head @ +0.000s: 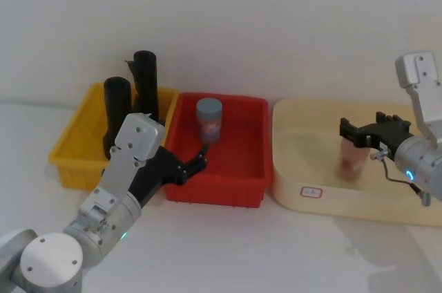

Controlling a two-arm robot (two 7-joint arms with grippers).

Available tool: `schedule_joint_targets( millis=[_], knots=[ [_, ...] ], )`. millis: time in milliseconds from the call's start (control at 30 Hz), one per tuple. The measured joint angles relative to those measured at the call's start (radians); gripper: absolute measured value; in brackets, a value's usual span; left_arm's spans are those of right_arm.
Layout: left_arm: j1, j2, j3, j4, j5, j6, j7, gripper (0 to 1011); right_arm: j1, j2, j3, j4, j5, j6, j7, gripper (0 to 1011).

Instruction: Pick up the garbage bag with the one hand and transfer it to the other hand.

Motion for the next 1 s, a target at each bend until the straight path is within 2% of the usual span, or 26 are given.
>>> schedule_joint_targets(
  millis=[333,667,867,1000],
  knots=[
    [0.0,0.0,0.0,0.0,0.0,0.0,0.0,1001,0.017,-0.013,0.0,0.047,-0.003,-0.015,0.006,1001],
    [-0.019,-0.01,-0.021,-0.024,-0.006,0.018,0.006,1001,0.025,-0.019,-0.001,0.068,-0.005,-0.021,0.008,1001],
    [-0.047,-0.021,-0.056,-0.066,-0.029,0.07,0.017,1001,0.028,-0.021,-0.002,0.075,-0.005,-0.023,0.009,1001],
    [-0.075,-0.022,-0.097,-0.106,-0.053,0.134,0.025,1001,0.029,-0.022,-0.002,0.078,-0.006,-0.024,0.009,1001]
  ],
)
